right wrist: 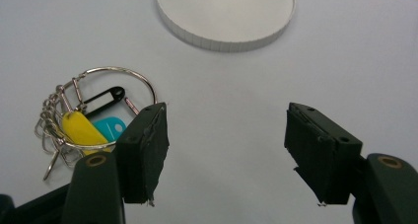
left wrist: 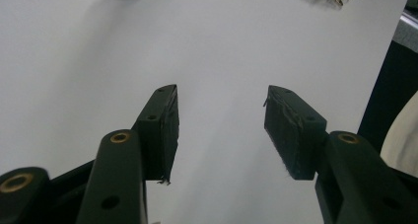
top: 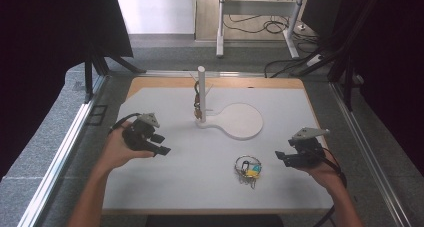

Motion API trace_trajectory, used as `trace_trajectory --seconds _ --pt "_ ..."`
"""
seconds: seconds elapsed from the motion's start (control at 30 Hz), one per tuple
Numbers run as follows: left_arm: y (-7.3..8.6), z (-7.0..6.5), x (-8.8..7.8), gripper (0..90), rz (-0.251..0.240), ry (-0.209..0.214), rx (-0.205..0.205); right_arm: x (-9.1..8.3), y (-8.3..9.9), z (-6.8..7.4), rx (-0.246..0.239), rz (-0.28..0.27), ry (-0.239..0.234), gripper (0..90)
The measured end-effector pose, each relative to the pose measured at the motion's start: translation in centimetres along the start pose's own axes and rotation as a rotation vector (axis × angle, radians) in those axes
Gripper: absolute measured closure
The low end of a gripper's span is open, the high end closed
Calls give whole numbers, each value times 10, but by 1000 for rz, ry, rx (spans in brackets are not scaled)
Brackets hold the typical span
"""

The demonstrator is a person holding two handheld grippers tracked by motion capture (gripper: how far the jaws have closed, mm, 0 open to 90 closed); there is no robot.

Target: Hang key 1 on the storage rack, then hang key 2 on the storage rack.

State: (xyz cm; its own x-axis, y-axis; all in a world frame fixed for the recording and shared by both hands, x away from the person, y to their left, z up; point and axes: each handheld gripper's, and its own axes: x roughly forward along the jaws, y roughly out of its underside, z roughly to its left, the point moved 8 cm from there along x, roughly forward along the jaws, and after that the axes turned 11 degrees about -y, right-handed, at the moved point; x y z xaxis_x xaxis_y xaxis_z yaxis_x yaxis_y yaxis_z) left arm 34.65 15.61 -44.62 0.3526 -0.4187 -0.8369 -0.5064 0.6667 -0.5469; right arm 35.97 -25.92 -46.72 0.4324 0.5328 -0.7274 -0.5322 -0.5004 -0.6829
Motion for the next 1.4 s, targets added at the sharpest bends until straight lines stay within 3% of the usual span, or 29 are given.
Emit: trace_trajectory --seconds 0.13,0.27,0.37,0.47,0.6,0.83,0.87,0.97,1.1,1.13,1.2,1.3,1.4 --pt "18 -7 7 478 -9 -8 -13 2 -13 1 -16 37 -16 353" --pt "24 -11 17 478 -28 -7 -31 4 -22 1 -18 74 -25 368" --pt "24 -14 21 474 1 -6 -16 5 -26 0 -20 96 -29 374" --pt "22 -13 20 469 -18 -3 -32 5 -36 -1 -28 131 -24 380" --pt "27 -14 24 470 27 -26 -4 6 -44 2 -53 176 -31 391" --pt "30 -20 29 471 52 -25 11 17 -48 8 -74 249 -74 431" --pt "31 -22 30 470 55 -23 16 20 -50 9 -80 262 -80 476" --pt "32 -22 29 469 54 -22 25 24 -52 10 -81 274 -103 500" --pt "33 -22 29 464 54 -34 17 35 -51 16 -73 338 -137 534" --pt "34 -22 29 461 52 -23 2 42 -48 19 -77 380 -152 543" --pt "36 -21 29 460 46 -16 -16 45 -47 20 -79 395 -153 547" --pt "42 -15 30 462 58 -35 -23 58 -43 26 -89 459 -180 565" --pt "44 -14 28 465 39 -19 -50 75 -37 30 -80 529 -193 600"
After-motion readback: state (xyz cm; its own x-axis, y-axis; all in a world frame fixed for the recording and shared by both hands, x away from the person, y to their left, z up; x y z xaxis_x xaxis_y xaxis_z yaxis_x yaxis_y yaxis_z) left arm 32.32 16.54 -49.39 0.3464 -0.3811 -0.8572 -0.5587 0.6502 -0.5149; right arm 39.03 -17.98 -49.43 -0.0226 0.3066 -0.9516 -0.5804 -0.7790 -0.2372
